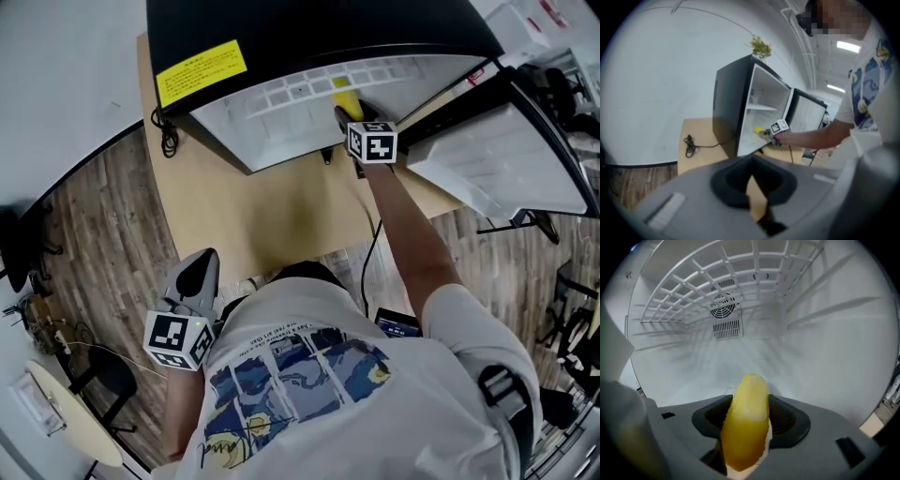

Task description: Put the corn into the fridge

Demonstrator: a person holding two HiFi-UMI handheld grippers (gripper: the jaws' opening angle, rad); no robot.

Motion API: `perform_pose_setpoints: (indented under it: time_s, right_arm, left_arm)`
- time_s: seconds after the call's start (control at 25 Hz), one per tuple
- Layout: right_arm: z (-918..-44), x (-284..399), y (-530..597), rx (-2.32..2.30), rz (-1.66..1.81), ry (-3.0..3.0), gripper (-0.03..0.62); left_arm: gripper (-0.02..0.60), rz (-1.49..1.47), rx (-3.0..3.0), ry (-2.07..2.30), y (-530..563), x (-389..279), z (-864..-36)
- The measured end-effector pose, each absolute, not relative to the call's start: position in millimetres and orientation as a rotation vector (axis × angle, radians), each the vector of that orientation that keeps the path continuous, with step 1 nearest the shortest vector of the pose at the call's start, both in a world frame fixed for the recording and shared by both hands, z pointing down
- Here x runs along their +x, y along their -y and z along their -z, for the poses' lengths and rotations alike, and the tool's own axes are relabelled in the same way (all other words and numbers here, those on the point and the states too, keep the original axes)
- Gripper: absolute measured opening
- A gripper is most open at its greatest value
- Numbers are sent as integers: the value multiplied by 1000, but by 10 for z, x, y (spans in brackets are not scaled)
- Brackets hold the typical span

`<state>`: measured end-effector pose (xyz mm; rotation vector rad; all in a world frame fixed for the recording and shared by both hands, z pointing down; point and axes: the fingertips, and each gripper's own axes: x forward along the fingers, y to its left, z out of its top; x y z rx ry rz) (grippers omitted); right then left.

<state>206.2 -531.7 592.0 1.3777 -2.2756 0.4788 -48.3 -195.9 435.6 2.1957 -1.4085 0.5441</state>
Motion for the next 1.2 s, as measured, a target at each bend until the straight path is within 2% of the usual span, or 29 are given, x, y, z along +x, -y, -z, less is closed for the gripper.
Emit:
perform_pose_setpoints:
  time_s: [0.64,1.2]
  right_arm:
    - [-6134,1987,5868,1364,-393,2204,239]
    - [-6242,1972,5884,1317,-361,2134,239]
  left_arm:
    - [9,-596,2119,1433,2045,-534,-4423]
    - [9,-593,2117,1436,2091,-583,-4426]
